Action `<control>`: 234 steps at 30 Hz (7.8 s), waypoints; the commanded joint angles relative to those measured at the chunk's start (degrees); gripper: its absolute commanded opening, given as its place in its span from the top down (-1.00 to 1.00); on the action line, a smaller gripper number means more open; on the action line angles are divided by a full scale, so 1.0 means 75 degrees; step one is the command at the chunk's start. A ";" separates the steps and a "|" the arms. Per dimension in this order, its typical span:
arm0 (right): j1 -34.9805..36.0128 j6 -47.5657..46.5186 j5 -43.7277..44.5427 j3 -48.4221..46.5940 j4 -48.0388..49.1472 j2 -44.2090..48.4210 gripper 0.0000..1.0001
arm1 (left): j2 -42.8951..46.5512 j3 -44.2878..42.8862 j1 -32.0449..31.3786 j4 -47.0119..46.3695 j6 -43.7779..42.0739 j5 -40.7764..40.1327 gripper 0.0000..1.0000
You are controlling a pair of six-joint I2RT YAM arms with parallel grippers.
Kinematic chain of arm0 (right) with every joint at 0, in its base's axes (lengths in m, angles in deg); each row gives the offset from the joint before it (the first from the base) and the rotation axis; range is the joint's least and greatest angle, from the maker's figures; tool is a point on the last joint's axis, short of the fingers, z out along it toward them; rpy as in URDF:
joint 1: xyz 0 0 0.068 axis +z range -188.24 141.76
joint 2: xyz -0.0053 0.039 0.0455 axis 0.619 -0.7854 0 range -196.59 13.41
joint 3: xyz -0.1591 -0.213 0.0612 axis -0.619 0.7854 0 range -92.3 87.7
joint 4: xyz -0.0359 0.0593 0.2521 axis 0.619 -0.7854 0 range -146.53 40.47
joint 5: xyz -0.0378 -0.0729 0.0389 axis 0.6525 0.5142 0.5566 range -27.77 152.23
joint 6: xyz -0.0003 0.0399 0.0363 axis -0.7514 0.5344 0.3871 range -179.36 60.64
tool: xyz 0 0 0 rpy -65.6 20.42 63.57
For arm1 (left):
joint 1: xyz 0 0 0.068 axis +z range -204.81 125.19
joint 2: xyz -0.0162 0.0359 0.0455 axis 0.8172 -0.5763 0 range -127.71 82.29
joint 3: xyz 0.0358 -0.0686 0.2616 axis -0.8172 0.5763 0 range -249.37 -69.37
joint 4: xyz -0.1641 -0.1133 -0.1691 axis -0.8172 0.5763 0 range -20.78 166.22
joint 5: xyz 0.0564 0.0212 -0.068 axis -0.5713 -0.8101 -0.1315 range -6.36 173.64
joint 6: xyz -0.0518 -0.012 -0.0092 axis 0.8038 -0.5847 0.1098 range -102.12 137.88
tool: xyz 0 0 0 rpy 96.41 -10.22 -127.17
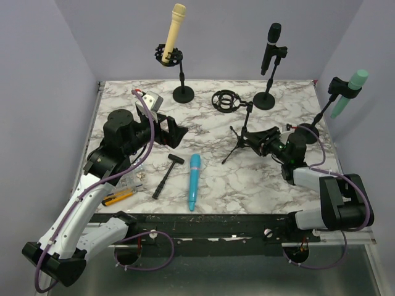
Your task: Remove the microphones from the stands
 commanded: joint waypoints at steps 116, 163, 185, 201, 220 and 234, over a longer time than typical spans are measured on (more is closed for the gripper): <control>0.4449 -0.6712 0.8510 -0.3813 -0.6715 0.0809 -0.45 | -0.0150 -0.0081 -0.0355 0.0098 -0.0193 -0.0216 -0.97; 0.1431 -0.6189 1.2815 -0.1260 -0.6651 0.3118 0.69 | 0.0327 0.0000 -0.0754 -0.0119 0.0043 0.0090 -0.98; -0.0409 -0.5887 1.2200 -0.1090 -0.6994 0.2941 -0.81 | 0.0567 0.0024 -0.1275 -0.0119 -0.0063 -0.0174 -0.97; -0.0397 -0.2864 0.9379 -0.2387 -1.0897 0.3725 -1.00 | 0.0599 0.0036 -0.1325 -0.0054 -0.0226 -0.0543 -0.98; -0.0397 -0.5100 0.7990 -0.4591 -0.9728 0.4539 -0.93 | 0.0390 0.0030 -0.1320 0.0003 -0.0286 -0.0691 -0.98; -0.0405 -0.7651 0.9554 -0.7155 -0.8719 0.1955 -1.00 | 0.0437 -0.0039 -0.1330 0.0123 -0.0368 -0.0786 -0.98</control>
